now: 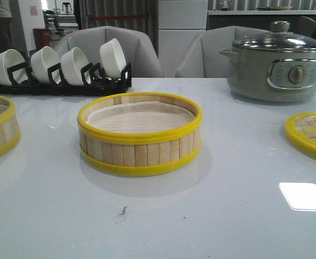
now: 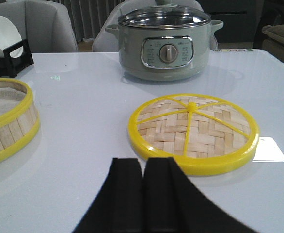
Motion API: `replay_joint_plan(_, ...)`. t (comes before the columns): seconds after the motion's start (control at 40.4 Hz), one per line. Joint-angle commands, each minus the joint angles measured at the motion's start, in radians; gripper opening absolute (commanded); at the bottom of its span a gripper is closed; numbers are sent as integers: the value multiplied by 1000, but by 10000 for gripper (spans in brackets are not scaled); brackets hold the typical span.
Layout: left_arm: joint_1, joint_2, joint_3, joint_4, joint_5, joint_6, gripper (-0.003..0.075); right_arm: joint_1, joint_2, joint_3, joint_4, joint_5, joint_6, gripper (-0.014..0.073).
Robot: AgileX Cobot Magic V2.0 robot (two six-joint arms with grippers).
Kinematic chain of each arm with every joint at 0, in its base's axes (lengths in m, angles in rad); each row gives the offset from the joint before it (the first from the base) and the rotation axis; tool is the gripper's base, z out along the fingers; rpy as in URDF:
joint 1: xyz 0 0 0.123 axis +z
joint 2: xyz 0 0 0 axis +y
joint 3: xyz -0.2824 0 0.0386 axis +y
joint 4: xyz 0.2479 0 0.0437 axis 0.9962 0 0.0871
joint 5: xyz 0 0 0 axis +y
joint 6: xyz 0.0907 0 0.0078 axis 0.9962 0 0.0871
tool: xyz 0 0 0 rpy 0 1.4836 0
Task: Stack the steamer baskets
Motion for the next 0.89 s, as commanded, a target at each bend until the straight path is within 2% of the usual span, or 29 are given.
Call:
replay_joint_plan(0.0,0,-12,1,-2,-92,-6,98,1,-21,-14,-14,-89,-8,55)
replay_joint_plan(0.594,0,-12,1,25,-83,-1,98,1,-21,-14,-14,-89,-8,55)
replay_joint_plan(0.693,-27,-10,-8,-109,-64,-19,98,1,-21,-14,-14,-89,-8,55)
replay_joint_plan(0.767,-54,17,-52,-101,-38,-19,98,1,-21,-14,-14,-89,-8,55)
replay_joint_plan(0.866,-106,150,-220,-91,89,-24,98,1,-21,-14,-14,-89,-8,55)
